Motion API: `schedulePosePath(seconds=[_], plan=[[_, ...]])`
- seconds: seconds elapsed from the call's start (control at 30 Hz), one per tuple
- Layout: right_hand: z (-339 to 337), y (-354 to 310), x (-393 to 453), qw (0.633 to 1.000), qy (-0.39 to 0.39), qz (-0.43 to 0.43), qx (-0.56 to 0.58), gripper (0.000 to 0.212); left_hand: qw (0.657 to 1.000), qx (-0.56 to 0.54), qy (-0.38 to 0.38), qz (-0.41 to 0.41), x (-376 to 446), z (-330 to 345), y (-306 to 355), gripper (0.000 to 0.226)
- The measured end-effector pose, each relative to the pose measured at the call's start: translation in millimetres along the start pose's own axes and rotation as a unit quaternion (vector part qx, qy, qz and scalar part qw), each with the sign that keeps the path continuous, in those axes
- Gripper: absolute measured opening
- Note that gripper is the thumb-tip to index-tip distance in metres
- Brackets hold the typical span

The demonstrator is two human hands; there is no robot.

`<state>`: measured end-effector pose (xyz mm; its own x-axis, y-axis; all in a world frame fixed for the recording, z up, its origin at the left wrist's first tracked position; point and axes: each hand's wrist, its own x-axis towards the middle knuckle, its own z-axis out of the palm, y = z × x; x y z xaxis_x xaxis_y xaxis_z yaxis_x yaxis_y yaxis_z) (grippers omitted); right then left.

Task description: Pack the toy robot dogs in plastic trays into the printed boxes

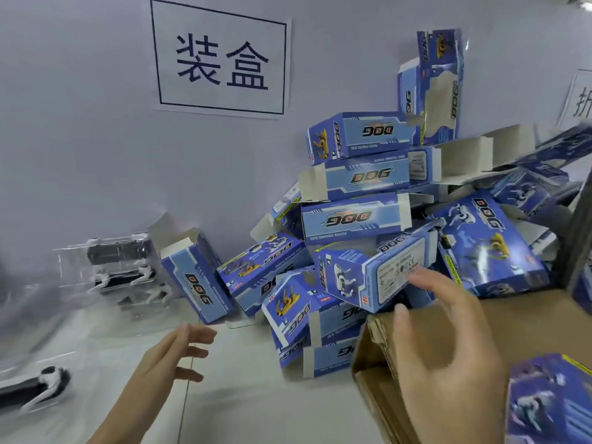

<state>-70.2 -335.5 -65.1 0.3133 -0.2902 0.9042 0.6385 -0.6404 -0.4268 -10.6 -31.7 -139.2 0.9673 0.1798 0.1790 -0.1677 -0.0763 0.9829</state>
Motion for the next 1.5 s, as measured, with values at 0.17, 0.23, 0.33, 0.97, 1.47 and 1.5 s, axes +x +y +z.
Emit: schedulePosePath(seconds=[0.17,0.23,0.33,0.97,1.47,1.5], plan=[[58.4,9.0,9.0,0.984,-0.159,0.069,-0.045,0.065,1.000,0.011,0.004,0.006,3.2,-7.0,-7.8,0.042],[77.8,10.9,20.3,0.969,-0.214,0.030,-0.120,0.070,0.999,0.038,-0.008,0.014,3.1,-8.5,-10.6,0.033],[106.7,6.5,23.1,0.941,-0.274,-0.035,-0.198,0.069,0.994,0.109,-0.019,0.026,3.2,-10.5,-19.1,0.017],[342.3,-14.6,-51.2,0.881,-0.442,-0.032,-0.164,0.130,0.930,0.358,0.047,0.065,5.8,-14.4,-52.7,0.007],[285.1,-23.0,-35.8,0.941,-0.236,0.171,0.172,0.121,0.969,0.214,0.125,0.000,16.4,-32.3,-51.8,0.012],[268.2,-21.7,-33.4,0.938,-0.217,0.179,0.204,0.119,0.975,0.166,0.147,-0.005,17.0,-34.0,-49.7,0.009]])
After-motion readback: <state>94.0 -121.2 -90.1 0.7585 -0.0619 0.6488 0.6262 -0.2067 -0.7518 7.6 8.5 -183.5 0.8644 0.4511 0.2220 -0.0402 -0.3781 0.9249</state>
